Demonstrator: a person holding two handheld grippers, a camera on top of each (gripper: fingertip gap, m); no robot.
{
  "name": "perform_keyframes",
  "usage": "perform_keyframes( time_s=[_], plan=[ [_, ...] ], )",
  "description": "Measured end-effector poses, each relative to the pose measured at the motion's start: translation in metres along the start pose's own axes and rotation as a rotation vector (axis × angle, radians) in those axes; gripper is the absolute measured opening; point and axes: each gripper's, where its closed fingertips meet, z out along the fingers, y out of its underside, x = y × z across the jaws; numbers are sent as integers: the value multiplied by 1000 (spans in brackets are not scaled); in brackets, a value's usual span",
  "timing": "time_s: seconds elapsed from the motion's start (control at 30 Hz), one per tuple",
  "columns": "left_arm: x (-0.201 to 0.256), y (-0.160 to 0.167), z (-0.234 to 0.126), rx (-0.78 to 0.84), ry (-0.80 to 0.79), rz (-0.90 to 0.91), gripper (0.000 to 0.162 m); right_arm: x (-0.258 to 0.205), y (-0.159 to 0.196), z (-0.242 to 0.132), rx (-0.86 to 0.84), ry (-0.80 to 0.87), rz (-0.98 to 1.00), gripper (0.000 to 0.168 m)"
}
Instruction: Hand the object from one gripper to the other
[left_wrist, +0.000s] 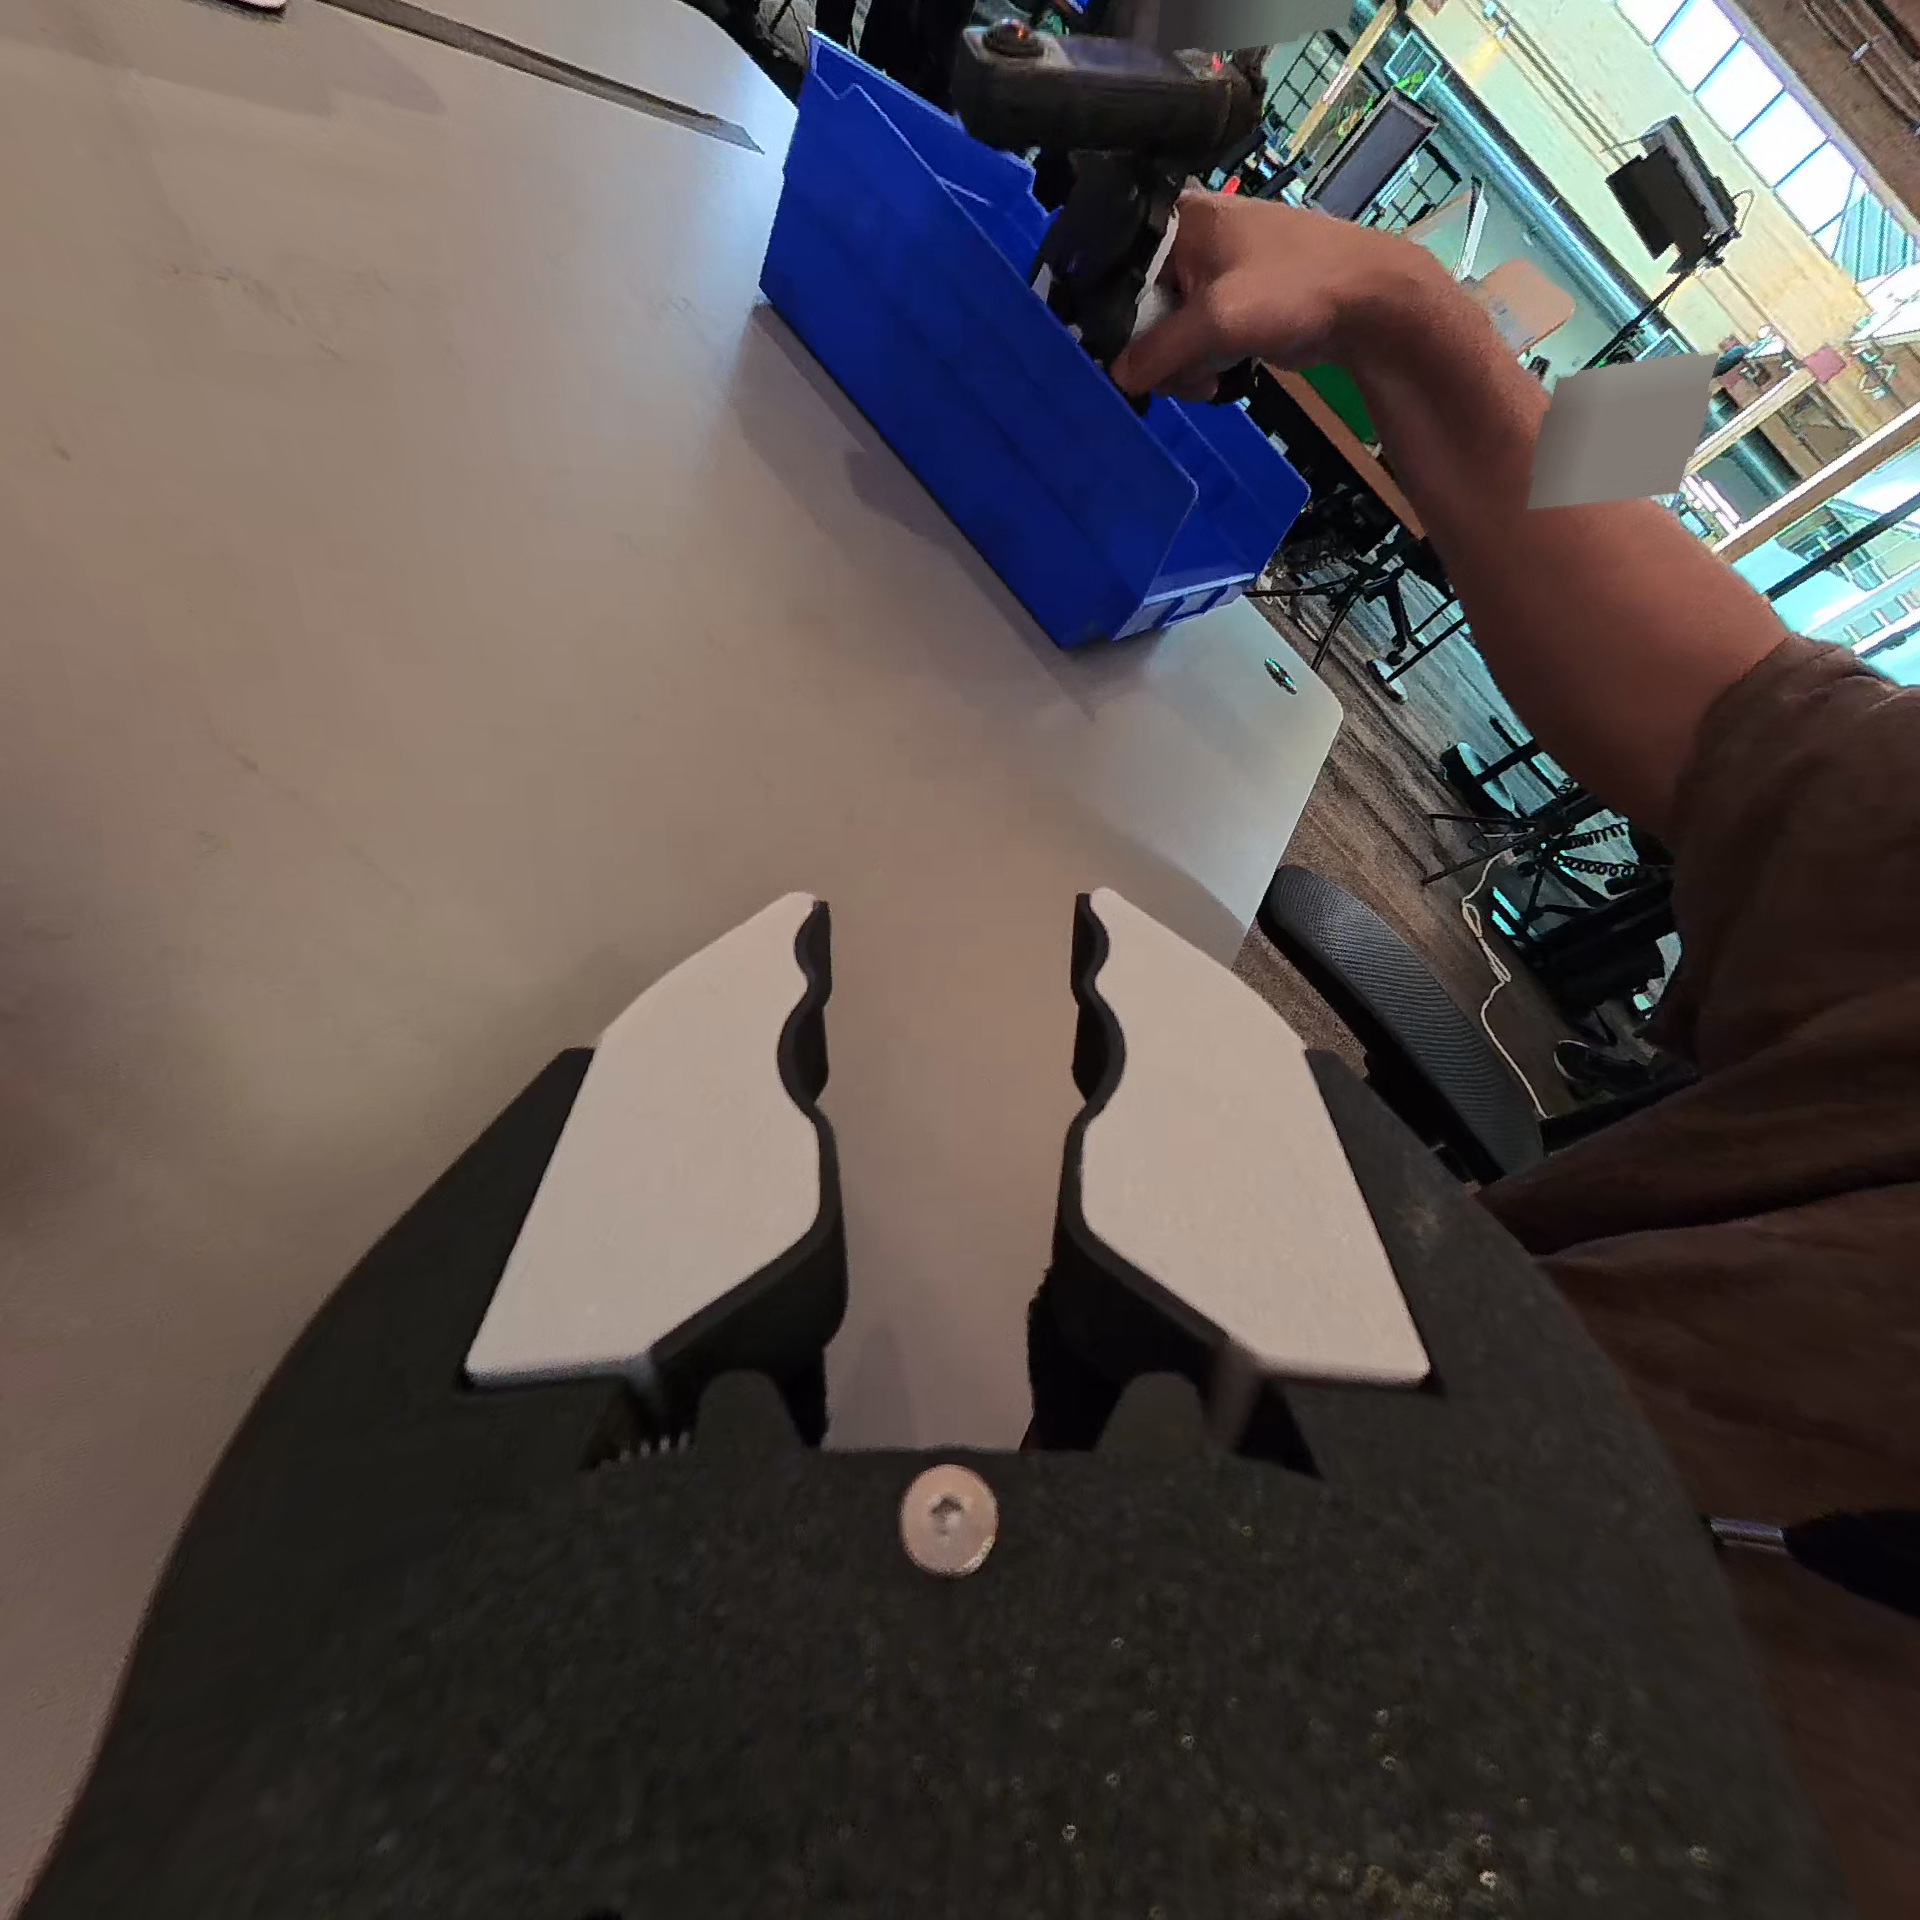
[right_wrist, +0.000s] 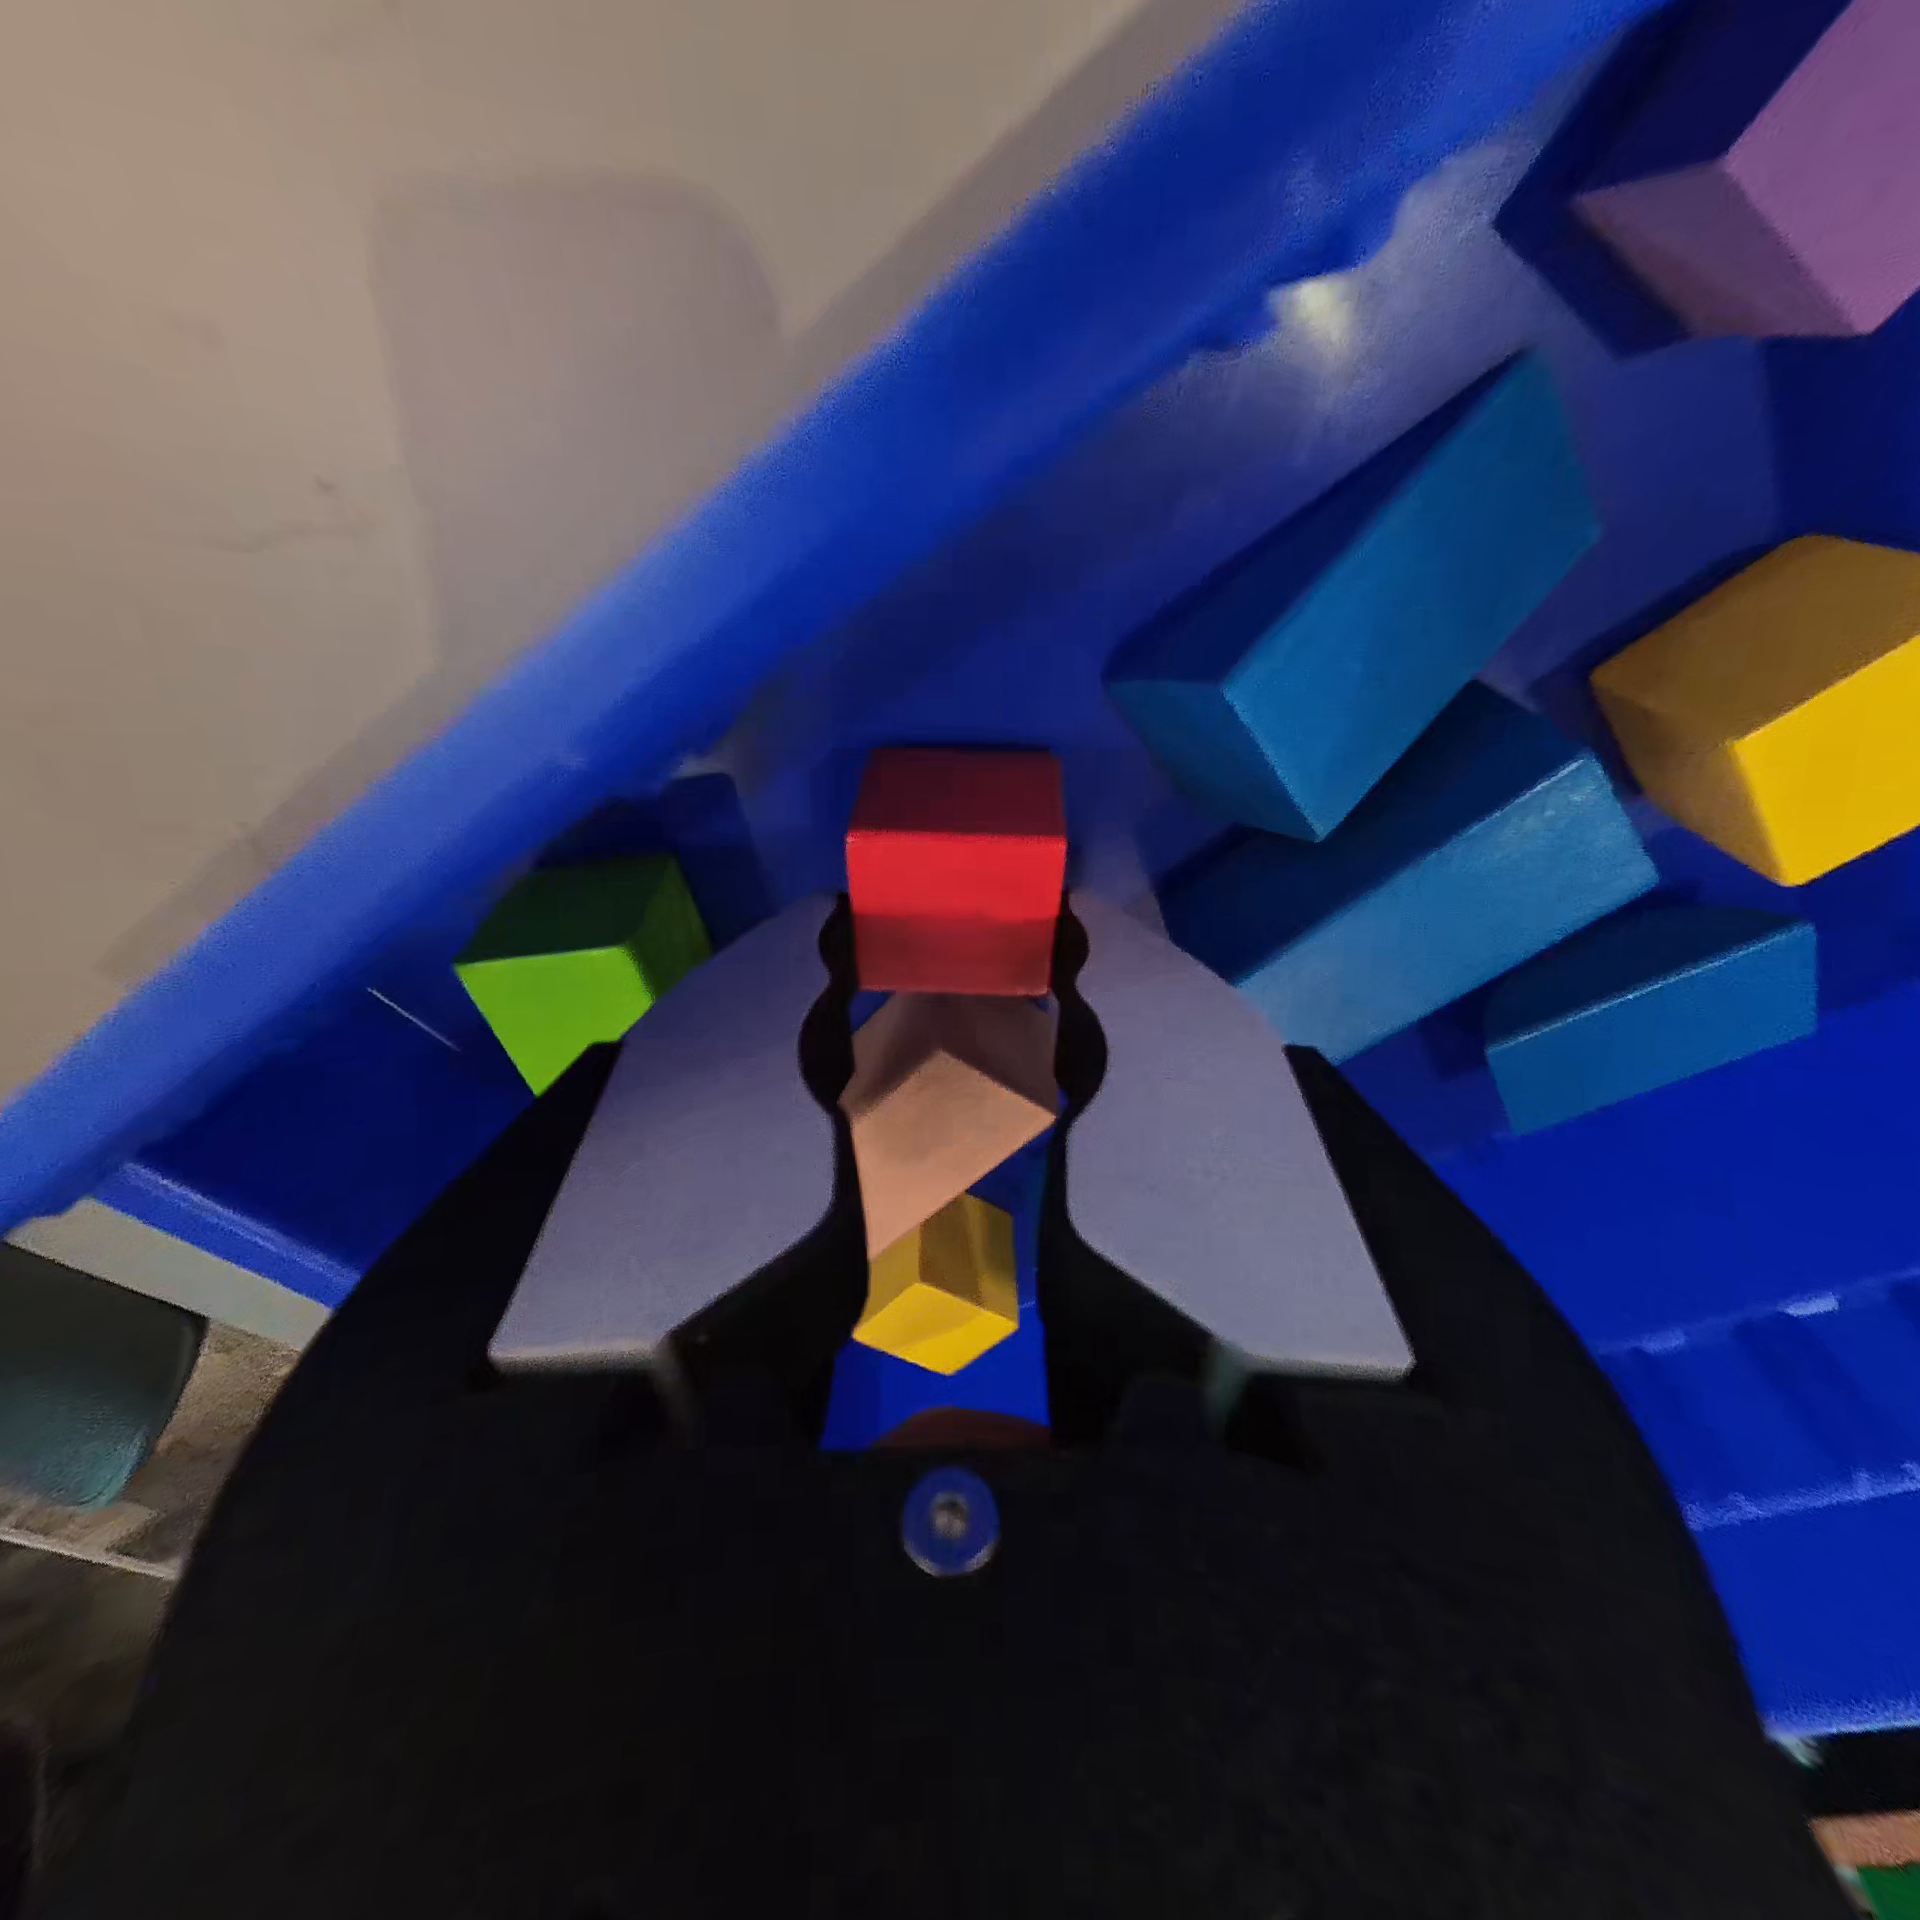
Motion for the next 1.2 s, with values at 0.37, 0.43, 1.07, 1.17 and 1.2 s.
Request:
perform_keyframes(
  time_s=[0.37, 0.43, 1.07, 1.17, 1.2],
  plan=[
    [-7, -1, -13, -70, -94, 55, 43, -31, 4, -141, 780, 237, 228, 46],
    [-8, -9, -22, -78, -126, 74, 45, -85, -2, -161, 1047, 108, 222, 46],
    [-239, -55, -154, -497, -942, -291, 50, -286, -37, -39, 889, 58, -371, 70],
    [-258, -53, -143, -503, -985, -316, 51, -288, -36, -39, 901, 35, -371, 70],
    [-265, -53, -141, -505, -1009, -315, 51, -288, -36, -40, 910, 26, -365, 70]
  ],
)
